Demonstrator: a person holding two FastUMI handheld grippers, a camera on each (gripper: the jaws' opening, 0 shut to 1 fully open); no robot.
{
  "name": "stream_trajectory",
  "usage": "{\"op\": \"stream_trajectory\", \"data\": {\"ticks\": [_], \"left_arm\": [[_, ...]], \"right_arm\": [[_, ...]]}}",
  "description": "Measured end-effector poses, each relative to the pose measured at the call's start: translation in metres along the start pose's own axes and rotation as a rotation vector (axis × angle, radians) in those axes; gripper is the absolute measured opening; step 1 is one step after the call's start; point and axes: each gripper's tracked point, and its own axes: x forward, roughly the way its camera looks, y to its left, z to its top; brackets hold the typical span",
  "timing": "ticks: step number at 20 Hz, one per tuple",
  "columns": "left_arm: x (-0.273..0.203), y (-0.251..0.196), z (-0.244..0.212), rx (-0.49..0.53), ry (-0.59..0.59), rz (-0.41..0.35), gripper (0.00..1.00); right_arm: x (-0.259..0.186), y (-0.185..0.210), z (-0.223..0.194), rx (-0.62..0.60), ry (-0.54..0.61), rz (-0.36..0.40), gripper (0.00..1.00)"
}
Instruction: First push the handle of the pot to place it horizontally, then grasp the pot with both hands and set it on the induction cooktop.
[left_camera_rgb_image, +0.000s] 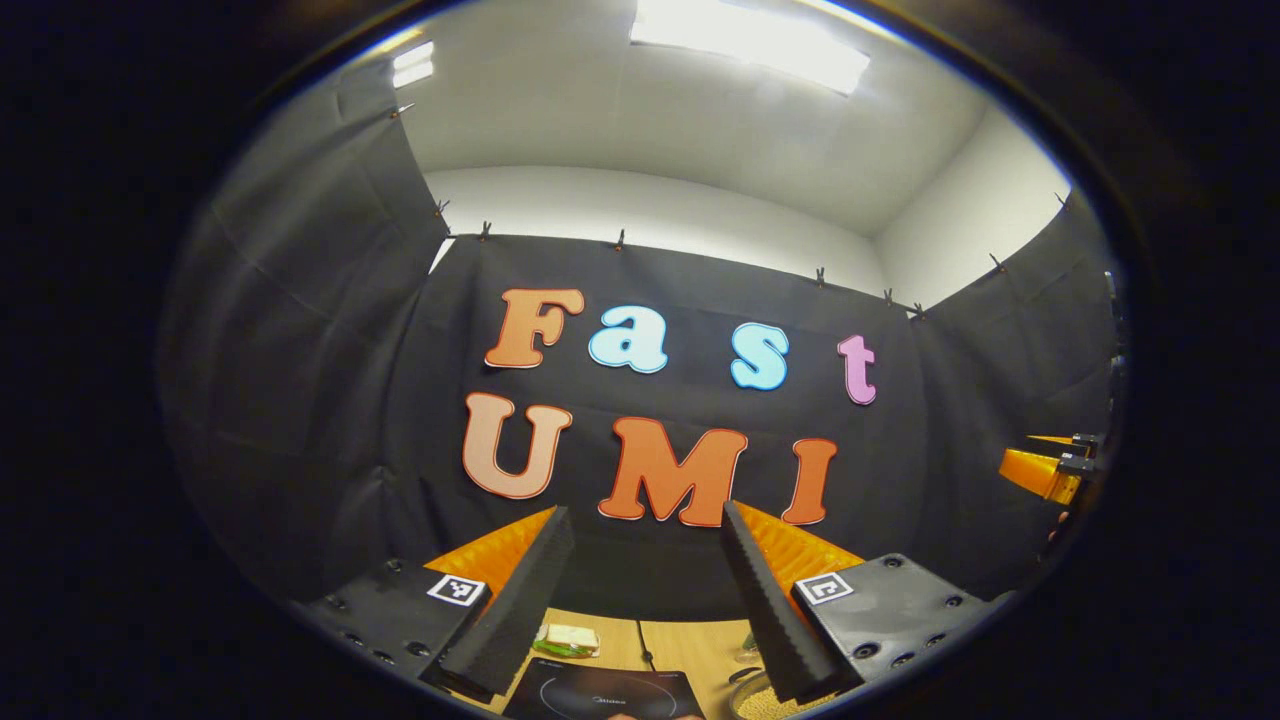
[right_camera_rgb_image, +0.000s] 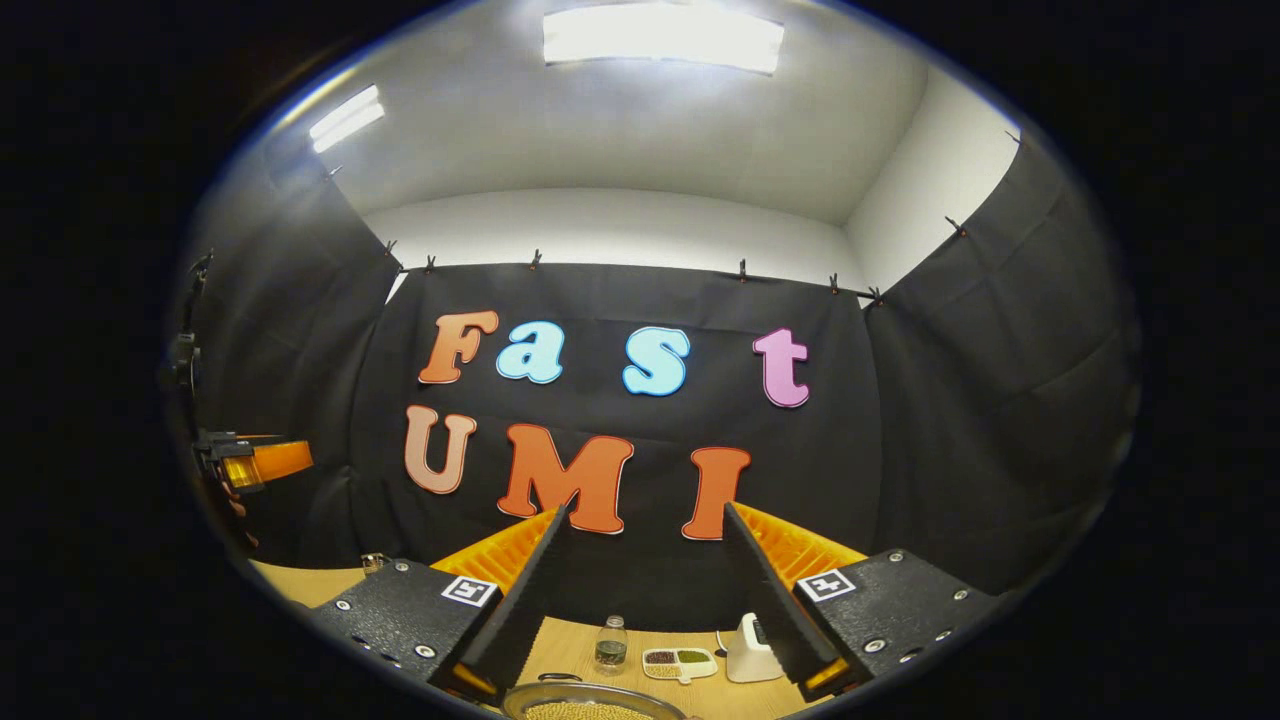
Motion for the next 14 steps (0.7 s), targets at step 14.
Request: {"op": "stream_trajectory", "data": {"ticks": [14], "left_arm": [[-0.012, 0.017, -0.001, -0.021, -0.013, 0.038, 0.97]], "right_arm": [[-0.031, 0.0, -0.081, 0.057, 0.175, 0.028, 0.93]]}}
